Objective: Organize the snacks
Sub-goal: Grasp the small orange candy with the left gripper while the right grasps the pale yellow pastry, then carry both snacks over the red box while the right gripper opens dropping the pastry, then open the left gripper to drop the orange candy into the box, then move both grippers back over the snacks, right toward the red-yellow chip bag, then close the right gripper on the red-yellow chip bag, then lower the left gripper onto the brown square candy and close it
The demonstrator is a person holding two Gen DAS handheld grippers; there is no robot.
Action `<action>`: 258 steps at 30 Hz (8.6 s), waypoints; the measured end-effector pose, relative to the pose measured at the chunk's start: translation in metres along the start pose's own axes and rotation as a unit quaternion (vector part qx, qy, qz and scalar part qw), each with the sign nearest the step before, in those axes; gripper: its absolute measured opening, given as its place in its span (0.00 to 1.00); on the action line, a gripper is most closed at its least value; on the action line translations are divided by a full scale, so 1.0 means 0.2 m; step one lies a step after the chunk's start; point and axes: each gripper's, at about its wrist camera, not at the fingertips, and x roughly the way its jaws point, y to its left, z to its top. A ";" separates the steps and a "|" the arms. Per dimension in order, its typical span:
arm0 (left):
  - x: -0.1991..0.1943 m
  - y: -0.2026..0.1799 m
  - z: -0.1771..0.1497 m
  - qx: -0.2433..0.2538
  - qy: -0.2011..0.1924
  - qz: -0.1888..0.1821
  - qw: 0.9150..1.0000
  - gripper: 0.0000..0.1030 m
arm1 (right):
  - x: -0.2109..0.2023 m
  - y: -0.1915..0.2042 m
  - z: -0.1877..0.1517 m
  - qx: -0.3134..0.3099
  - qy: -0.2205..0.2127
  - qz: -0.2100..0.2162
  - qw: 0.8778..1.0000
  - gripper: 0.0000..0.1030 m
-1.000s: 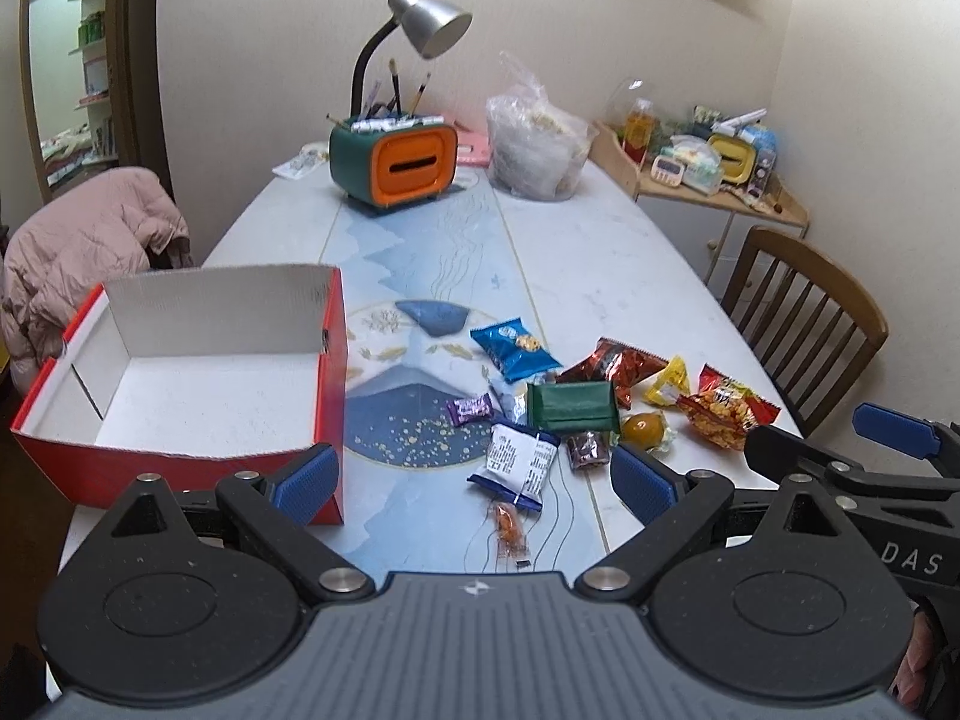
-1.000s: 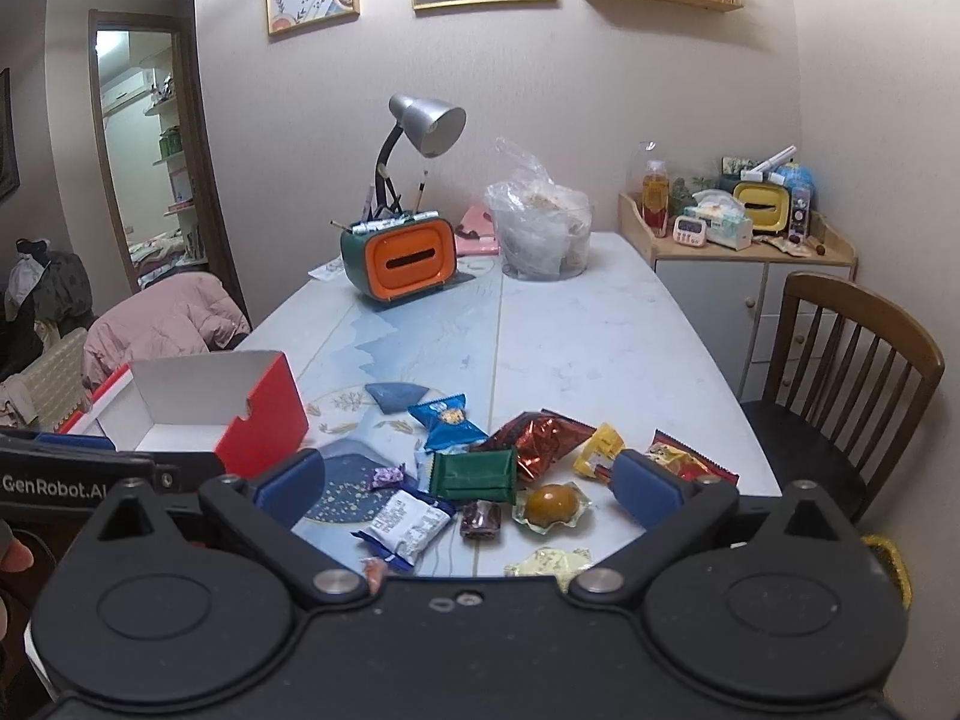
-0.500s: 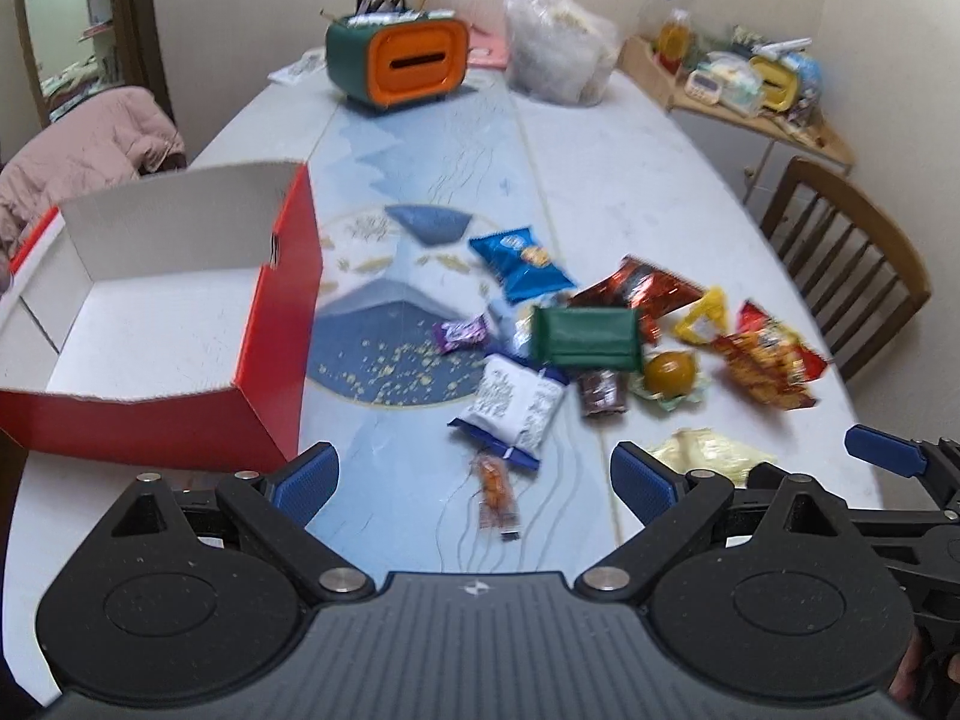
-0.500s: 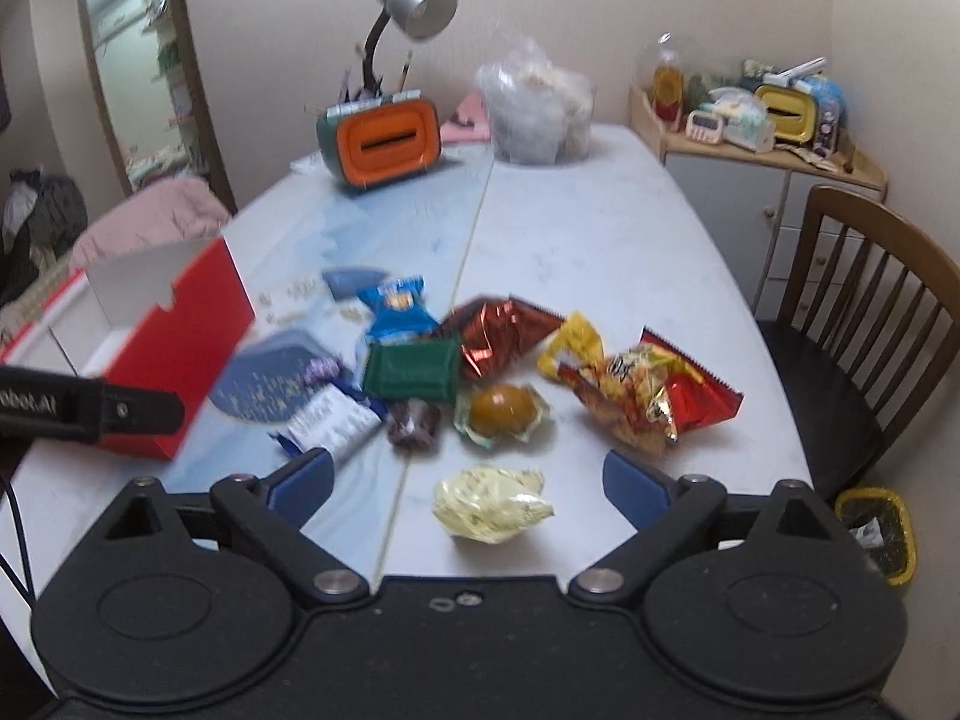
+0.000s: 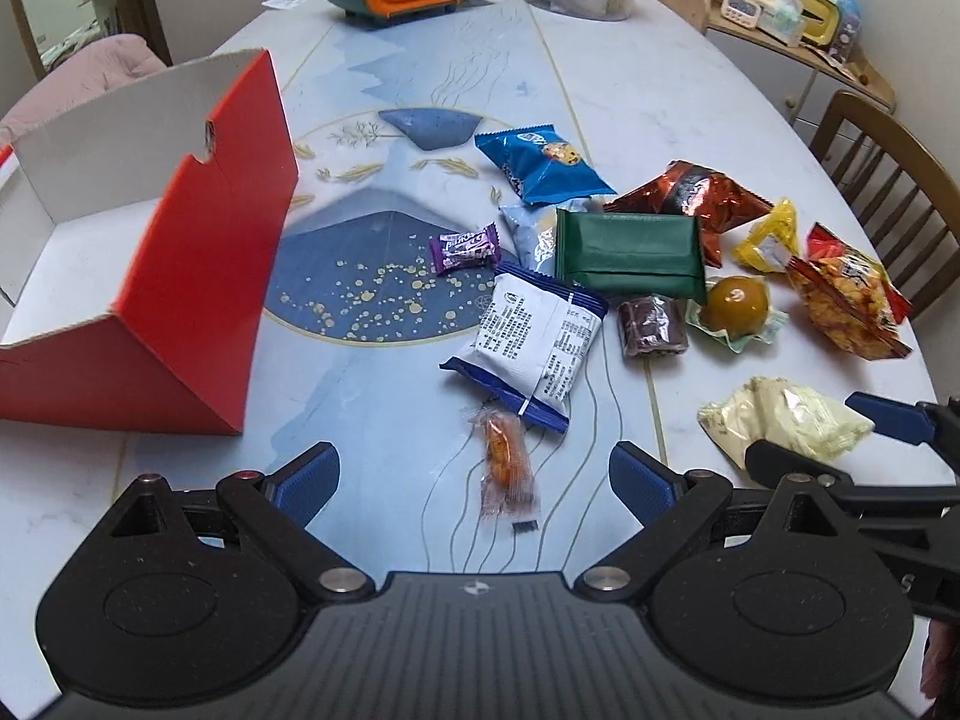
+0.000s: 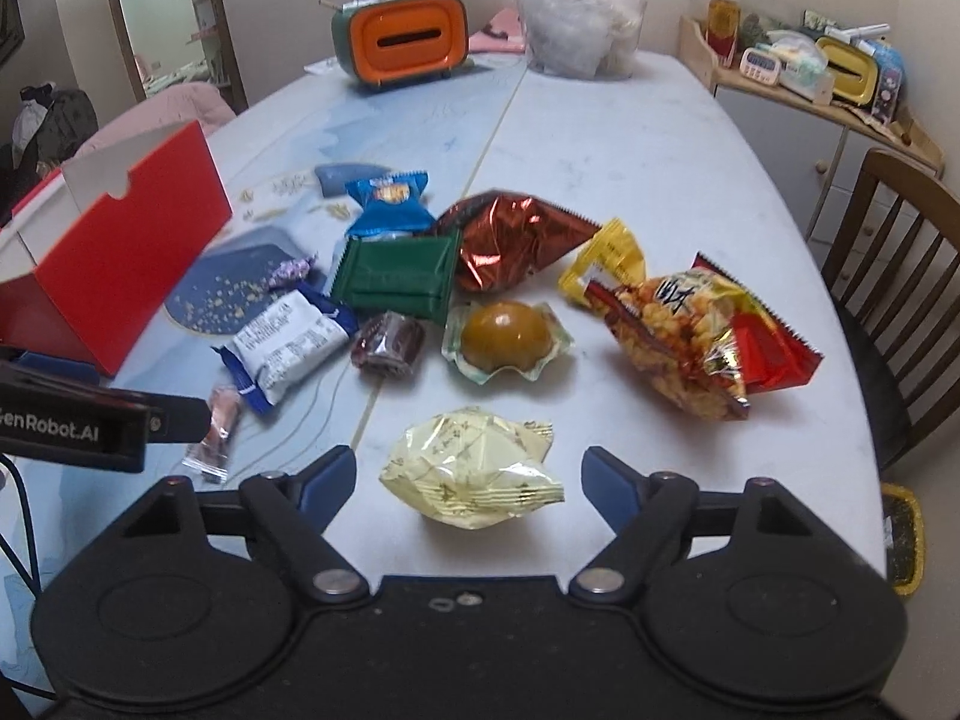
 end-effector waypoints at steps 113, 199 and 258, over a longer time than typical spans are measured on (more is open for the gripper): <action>-0.06 1.58 0.42 -0.052 0.005 0.031 0.998 0.19 | 0.38 1.59 0.68 -0.145 -0.003 0.104 0.984 0.41; -0.29 0.16 0.24 0.023 -0.080 -0.100 0.991 0.87 | -0.50 -0.17 0.20 0.083 -0.129 -0.062 0.986 1.00; 0.35 -0.39 0.29 0.032 0.051 -0.088 0.994 0.47 | 0.19 -0.65 0.28 0.270 0.038 -0.034 0.962 0.62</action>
